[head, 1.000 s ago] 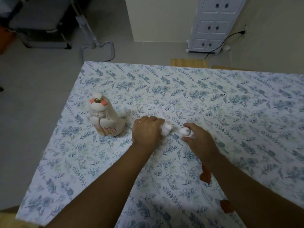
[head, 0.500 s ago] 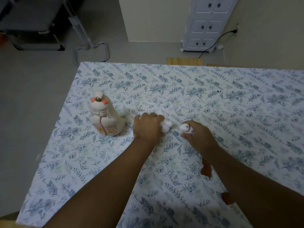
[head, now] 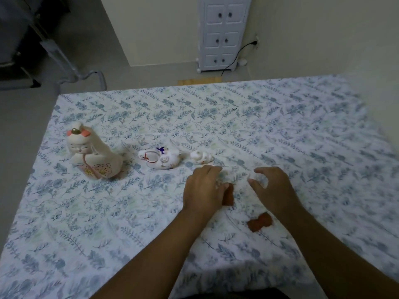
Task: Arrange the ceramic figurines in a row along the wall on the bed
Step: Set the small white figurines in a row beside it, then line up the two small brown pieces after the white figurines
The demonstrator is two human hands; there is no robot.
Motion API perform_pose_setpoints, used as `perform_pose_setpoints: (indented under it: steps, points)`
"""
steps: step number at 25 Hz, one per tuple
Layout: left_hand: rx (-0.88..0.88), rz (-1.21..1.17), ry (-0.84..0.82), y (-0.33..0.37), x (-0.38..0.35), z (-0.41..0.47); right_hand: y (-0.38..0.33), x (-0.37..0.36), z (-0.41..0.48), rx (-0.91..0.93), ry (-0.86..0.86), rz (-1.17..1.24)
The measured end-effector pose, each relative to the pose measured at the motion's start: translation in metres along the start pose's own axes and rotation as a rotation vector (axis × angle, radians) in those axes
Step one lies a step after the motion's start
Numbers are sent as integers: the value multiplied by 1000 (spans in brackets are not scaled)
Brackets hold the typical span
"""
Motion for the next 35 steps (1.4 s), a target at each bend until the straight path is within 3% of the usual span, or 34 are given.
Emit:
perform_pose_setpoints:
  steps: [4, 7, 13, 20, 25, 31, 35]
  points:
    - [271, -162, -245, -21, -65, 0, 69, 5, -41, -324, -104, 40]
    - [293, -216, -256, -21, -82, -2, 83, -19, -73, -442, -290, 107]
    - [344, -405, -184, -18, -75, -10, 63, -32, -74, -309, -256, 155]
    - [371, -573, -144, -6, -71, 5, 48, -19, -21, -226, -127, 527]
    - [243, -524, 0, 14, -58, 61, 30, 0, 53, -20, -86, 527]
    - [281, -610, 45, 12, -74, 101, 25, -15, 107, 137, -133, 542]
    - [315, -623, 81, 1, -87, 100, 36, -25, 111, 146, -150, 546]
Point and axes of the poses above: each hand's wrist, its own z-axis towards the middle knuckle, its own x-axis out of the back of the hand, y = z × x, the point moved 10 cm from there along z, towards the middle knuckle, and after that the axes turned 5 degrees about x, right-handed, at the moved point
